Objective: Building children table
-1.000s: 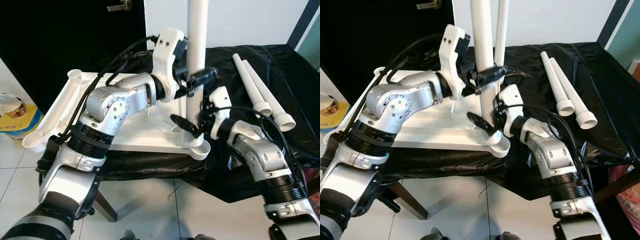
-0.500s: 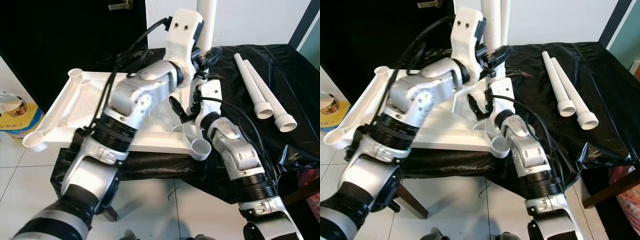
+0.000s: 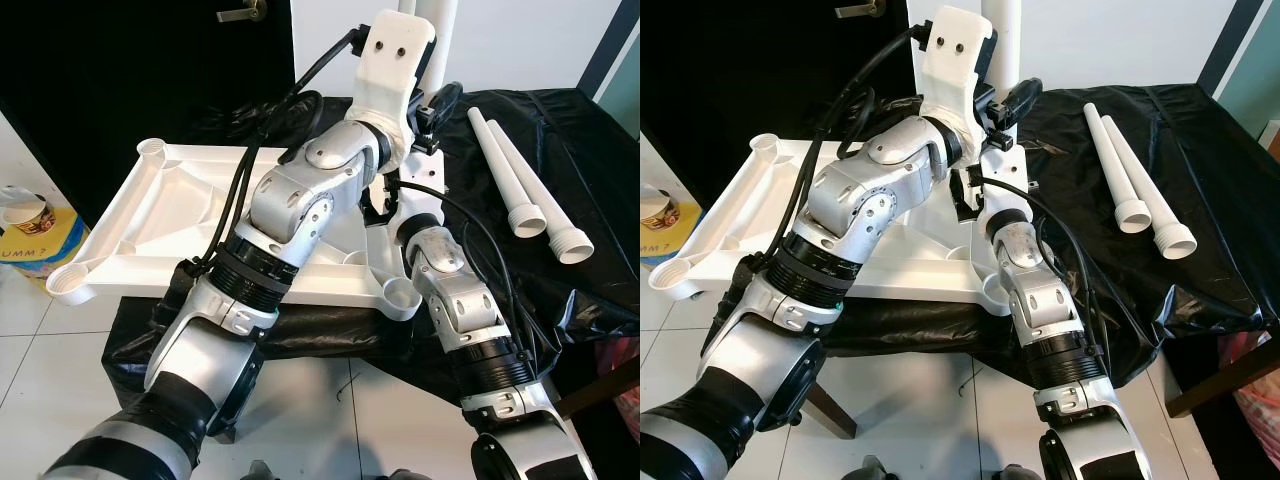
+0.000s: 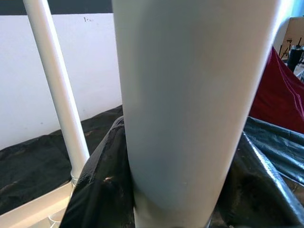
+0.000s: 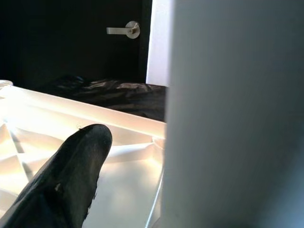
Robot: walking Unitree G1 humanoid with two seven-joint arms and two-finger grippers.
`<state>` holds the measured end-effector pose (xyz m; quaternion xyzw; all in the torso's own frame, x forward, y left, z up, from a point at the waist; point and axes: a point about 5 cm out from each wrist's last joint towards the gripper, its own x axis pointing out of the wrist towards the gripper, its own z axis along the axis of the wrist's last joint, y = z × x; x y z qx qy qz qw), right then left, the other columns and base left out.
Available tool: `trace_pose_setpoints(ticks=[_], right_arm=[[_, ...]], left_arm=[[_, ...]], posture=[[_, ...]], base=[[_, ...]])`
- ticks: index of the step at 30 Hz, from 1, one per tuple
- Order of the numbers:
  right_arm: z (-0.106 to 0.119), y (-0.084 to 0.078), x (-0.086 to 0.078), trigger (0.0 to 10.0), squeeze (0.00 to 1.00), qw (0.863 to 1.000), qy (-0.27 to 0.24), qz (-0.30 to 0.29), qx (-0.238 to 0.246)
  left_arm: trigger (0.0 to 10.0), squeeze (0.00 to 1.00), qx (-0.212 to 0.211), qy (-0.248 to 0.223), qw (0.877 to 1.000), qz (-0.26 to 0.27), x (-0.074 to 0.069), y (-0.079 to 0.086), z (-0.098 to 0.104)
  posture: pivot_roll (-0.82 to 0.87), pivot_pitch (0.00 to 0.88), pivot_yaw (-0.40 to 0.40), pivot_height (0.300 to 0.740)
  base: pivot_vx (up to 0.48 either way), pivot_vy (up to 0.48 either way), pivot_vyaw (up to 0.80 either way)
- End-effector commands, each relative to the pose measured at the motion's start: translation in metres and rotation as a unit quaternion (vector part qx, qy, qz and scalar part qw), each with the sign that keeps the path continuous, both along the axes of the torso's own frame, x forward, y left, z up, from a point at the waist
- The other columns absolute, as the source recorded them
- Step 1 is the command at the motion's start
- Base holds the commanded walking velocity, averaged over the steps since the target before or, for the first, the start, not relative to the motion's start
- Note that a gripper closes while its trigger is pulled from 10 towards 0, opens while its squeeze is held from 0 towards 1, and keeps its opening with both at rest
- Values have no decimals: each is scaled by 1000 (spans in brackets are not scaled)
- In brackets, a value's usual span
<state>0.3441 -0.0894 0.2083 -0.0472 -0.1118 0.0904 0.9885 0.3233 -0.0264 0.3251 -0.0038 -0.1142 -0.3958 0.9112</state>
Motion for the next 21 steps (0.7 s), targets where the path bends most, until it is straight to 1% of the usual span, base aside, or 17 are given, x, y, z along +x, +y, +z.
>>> trace_pose_setpoints(ticks=[1,2,5,6,13,17,18,21], right_arm=[[2,2,2,5294,0,1000,-5,-2,-9],[1,2,2,1804,0,1000,-6,-1,-15],[1,2,2,1804,0,1000,-6,-1,-18],[0,3,2,0,0,1000,-7,1,-19],[-3,1,2,0,0,1000,-4,-6,-14],[-7,-1,3,0,0,1000,6,-10,-10],[-7,-1,3,3608,0,1000,8,-10,-7],[-7,-1,3,3608,0,1000,11,-11,-4]], left_arm=[[10000,0,3,-14,1000,-21,-6,-9,3],[10000,0,2,-15,1000,-20,-6,-10,3],[10000,0,2,-15,1000,-19,-6,-10,3],[10000,0,0,-15,1000,-21,-6,-11,4],[10000,0,3,-22,1000,-22,-7,-12,4],[10000,0,3,-25,999,-32,-8,-13,3],[10000,0,-2,-22,999,-35,-8,-12,3],[10000,0,-5,-21,999,-35,-8,-12,3]], posture=[[-51,0,21,740],[-52,0,22,740],[-52,0,22,740],[-52,0,21,740],[-51,0,20,740],[-50,4,17,740],[-50,9,18,740],[-50,11,18,740]], base=[[0,0,0],[0,0,0],[0,0,0],[0,0,0],[0,0,0],[0,0,0],[0,0,0],[0,0,0]])
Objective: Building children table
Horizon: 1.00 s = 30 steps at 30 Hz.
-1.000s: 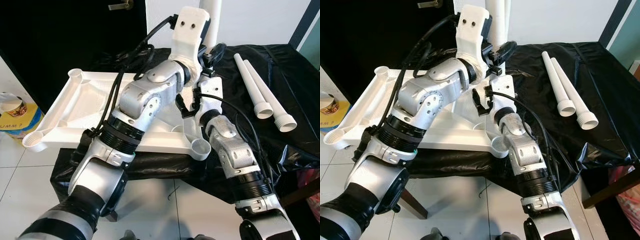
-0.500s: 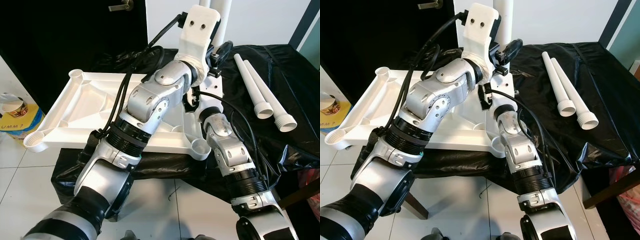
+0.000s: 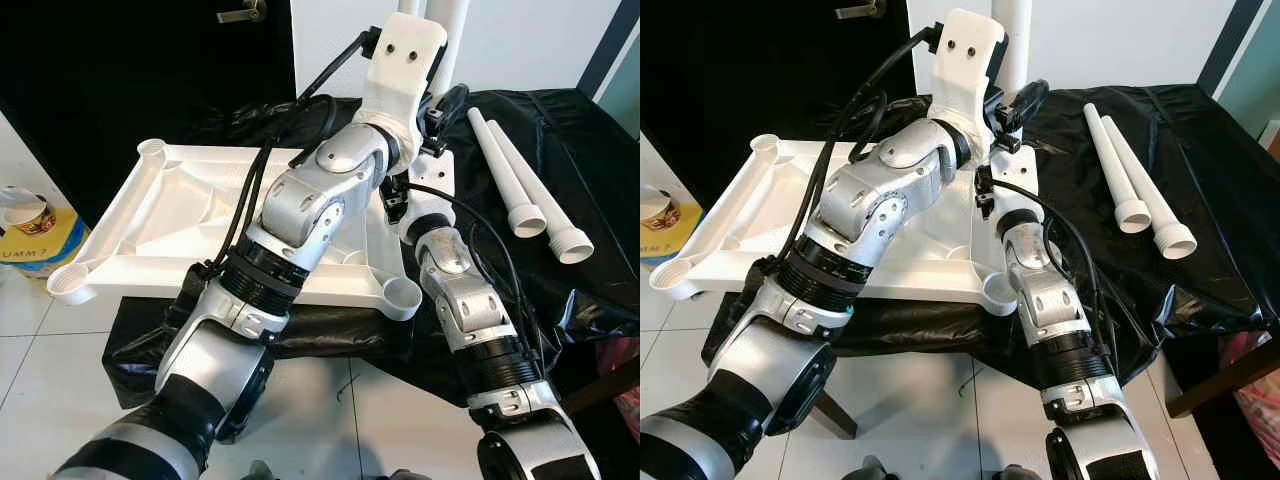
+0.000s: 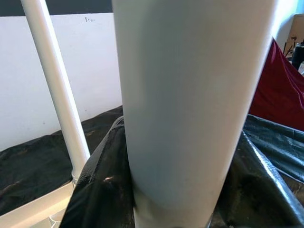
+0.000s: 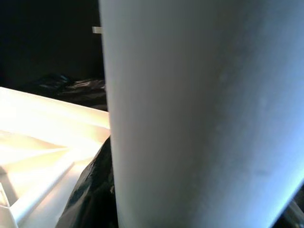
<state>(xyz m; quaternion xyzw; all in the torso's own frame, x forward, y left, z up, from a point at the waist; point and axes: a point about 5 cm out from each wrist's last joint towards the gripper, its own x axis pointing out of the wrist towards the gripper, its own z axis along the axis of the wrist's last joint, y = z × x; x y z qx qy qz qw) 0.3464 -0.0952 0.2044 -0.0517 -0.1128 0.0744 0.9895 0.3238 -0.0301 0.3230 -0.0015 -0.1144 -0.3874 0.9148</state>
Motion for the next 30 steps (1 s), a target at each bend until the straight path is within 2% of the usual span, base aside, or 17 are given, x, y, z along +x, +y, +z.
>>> trace_pose_setpoints(ticks=[1,2,5,9,10,11,17,21,27,30], right_arm=[[-3,5,1,3608,0,1000,13,5,-1],[-4,4,1,10000,0,1000,15,2,3],[-5,-1,3,10000,0,1000,22,-15,16],[-5,-4,4,10000,0,999,29,-28,24],[-6,-6,5,10000,0,998,32,-34,28],[-6,-9,5,10000,0,998,35,-44,34],[-7,-21,8,10000,0,995,43,-76,47],[-8,-26,8,10000,0,994,44,-87,45],[-5,-35,5,10000,0,991,36,-99,81],[-6,-40,3,10000,0,991,28,-107,73]], left_arm=[[10000,0,-6,-20,999,-45,-8,-8,5],[10000,1000,-18,-13,999,-48,-8,-7,5],[10000,1000,-45,-1,997,-55,-7,-3,7],[10000,1000,-42,-13,998,-35,-5,0,7],[10000,933,-42,-18,998,-31,-4,1,8],[10000,0,-45,-24,998,-27,-5,2,9],[10000,0,-68,-45,997,-10,-6,8,14],[10000,0,-101,-61,993,5,-8,16,15],[10000,0,-103,-87,991,21,-9,32,8],[10000,0,-96,-104,990,28,-10,40,3]], posture=[[-50,11,18,740],[-50,15,20,740],[-53,21,23,740],[-56,26,23,740],[-56,28,23,740],[-55,31,21,740],[-51,40,15,740],[-49,48,11,740],[-48,58,7,740],[-47,63,5,740]], base=[[0,0,0],[0,0,0],[0,0,0],[0,0,0],[0,0,0],[0,0,0],[0,0,0],[0,0,0],[0,0,0],[0,0,0]])
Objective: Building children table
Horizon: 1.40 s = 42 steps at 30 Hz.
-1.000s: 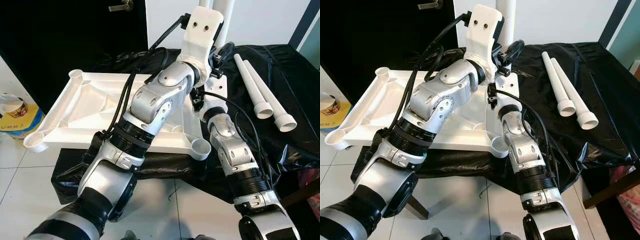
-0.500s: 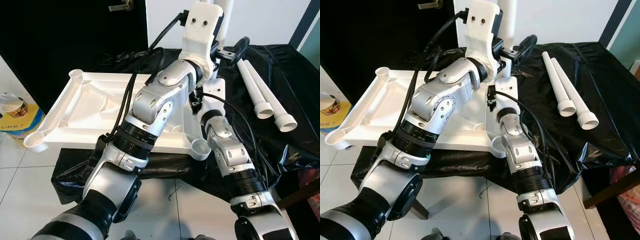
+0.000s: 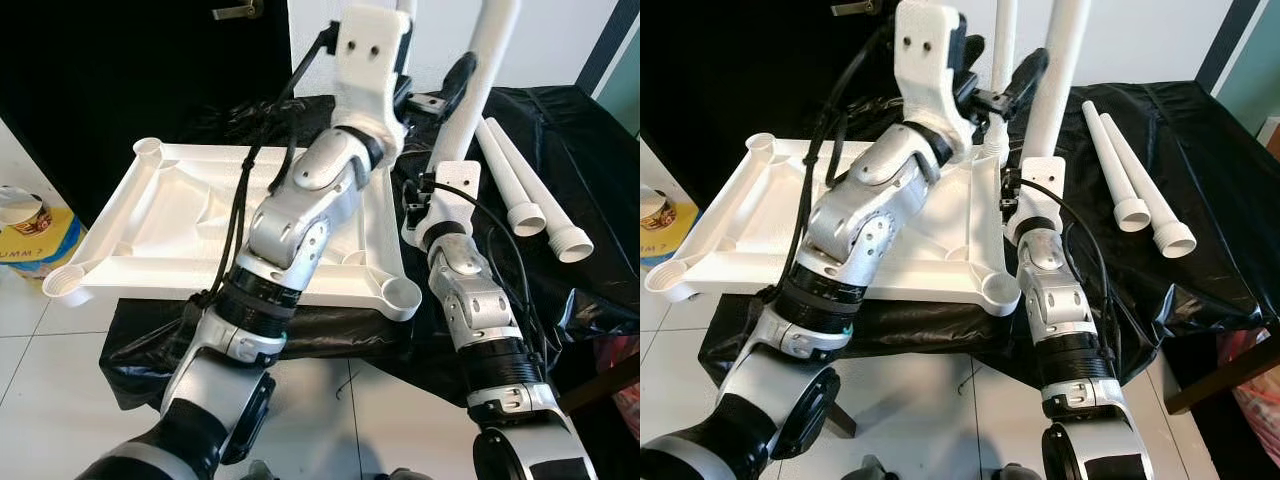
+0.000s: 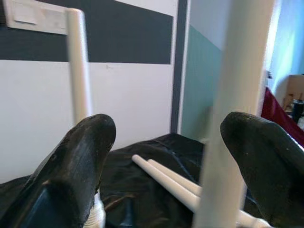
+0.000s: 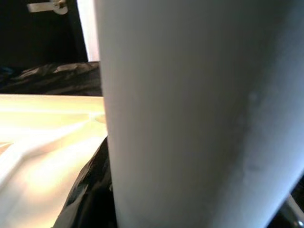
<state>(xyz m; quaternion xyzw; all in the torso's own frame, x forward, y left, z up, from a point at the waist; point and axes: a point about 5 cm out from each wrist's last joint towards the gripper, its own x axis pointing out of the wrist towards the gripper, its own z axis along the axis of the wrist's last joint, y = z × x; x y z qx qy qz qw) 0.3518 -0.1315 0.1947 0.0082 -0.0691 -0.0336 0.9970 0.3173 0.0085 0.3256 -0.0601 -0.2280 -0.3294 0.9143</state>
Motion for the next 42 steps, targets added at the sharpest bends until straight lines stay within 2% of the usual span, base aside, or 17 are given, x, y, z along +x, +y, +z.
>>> trace_pose_setpoints(ticks=[1,4,10,13,17,19,28,35,42], right_arm=[[4,-4,-2,10000,0,1000,-15,-5,3],[1,-5,-4,10000,0,1000,-12,-4,-12],[-4,-2,-8,10000,0,999,5,42,27],[-6,-1,-10,10000,0,998,9,56,32],[-9,-1,-12,10000,0,997,12,64,33],[-11,-1,-16,10000,0,997,7,75,21],[-16,-2,-21,10000,0,996,17,80,29],[-21,0,-28,10000,0,991,23,118,51],[-28,3,-35,10000,0,988,25,146,33]], left_arm=[[10000,0,11,-24,1000,-15,-4,2,0],[10000,0,17,-33,999,-13,-5,7,-4],[10000,0,32,-33,999,-11,-10,14,-20],[10000,0,35,2,999,-24,-11,18,-34],[10000,0,49,14,998,-27,-13,22,-46],[10000,0,69,24,997,-25,-17,29,-60],[10000,0,98,39,994,-25,-22,42,-79],[10000,0,129,47,990,-26,-32,56,-98],[10000,0,174,57,982,-57,-48,66,-119]], posture=[[-47,63,5,740],[-46,65,5,740],[-48,67,11,740],[-48,68,12,740],[-43,69,14,740],[-40,75,14,740],[-36,82,14,740],[-38,86,15,740],[-31,83,0,740]], base=[[0,0,0],[0,0,0],[0,0,0],[0,0,0],[0,0,0],[0,0,0],[0,0,0],[0,0,0],[0,0,0]])
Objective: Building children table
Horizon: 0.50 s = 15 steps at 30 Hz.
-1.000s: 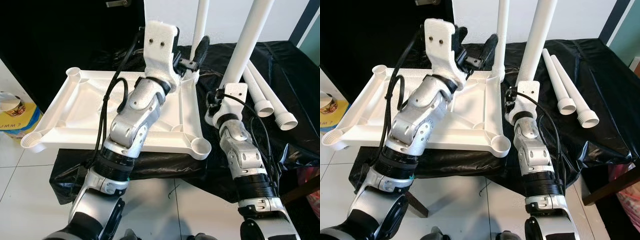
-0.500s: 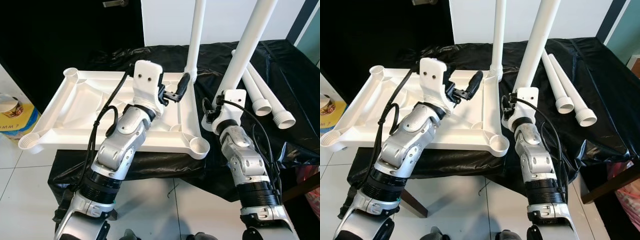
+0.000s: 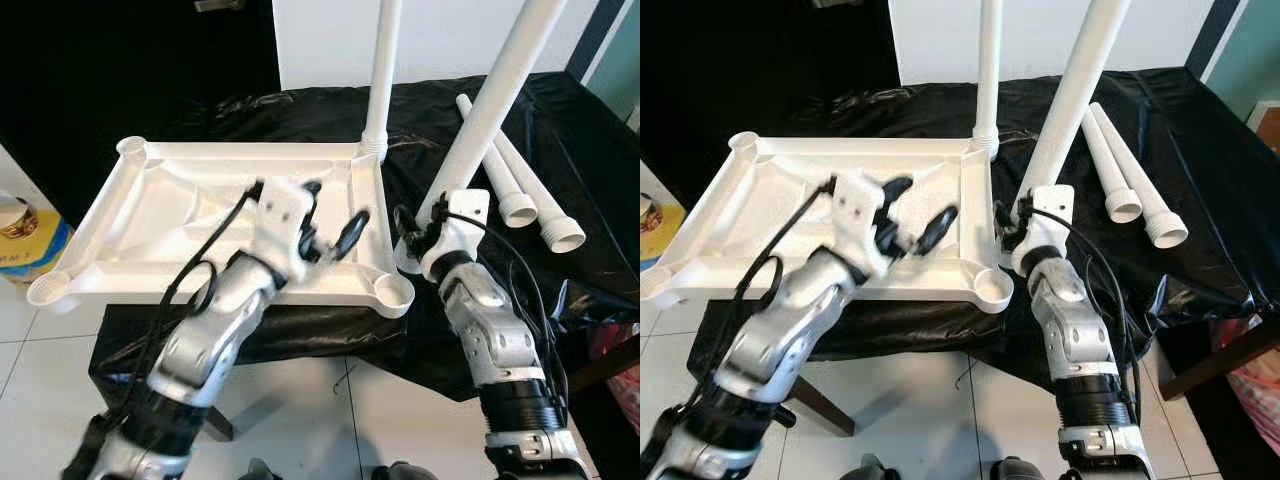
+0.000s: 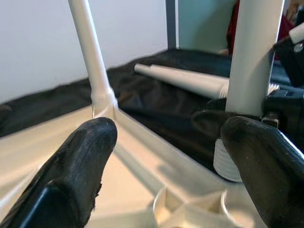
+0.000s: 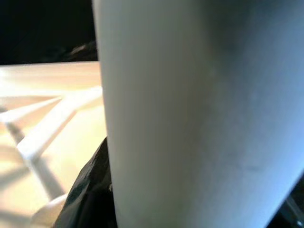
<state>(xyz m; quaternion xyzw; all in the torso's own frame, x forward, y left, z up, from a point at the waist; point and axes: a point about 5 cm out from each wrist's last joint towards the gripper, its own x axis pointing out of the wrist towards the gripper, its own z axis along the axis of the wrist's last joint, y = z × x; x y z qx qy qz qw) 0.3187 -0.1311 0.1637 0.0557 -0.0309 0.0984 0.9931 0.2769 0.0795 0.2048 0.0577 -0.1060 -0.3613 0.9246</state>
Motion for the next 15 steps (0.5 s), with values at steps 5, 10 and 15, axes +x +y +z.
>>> trace_pose_setpoints(ticks=[5,10,15], right_arm=[[0,9,-9,10000,0,998,-21,48,-22],[-1,14,-12,10000,0,997,-27,67,-28],[-6,16,-16,10000,0,995,-41,74,-53]], left_arm=[[10000,0,37,12,996,-82,-15,-3,-10],[10000,0,47,13,996,-77,-16,-3,-16],[10000,0,47,21,996,-77,-19,-3,-20]], posture=[[-28,82,-4,740],[-29,82,-4,740],[-29,80,-5,740]], base=[[0,0,0],[0,0,0],[0,0,0]])
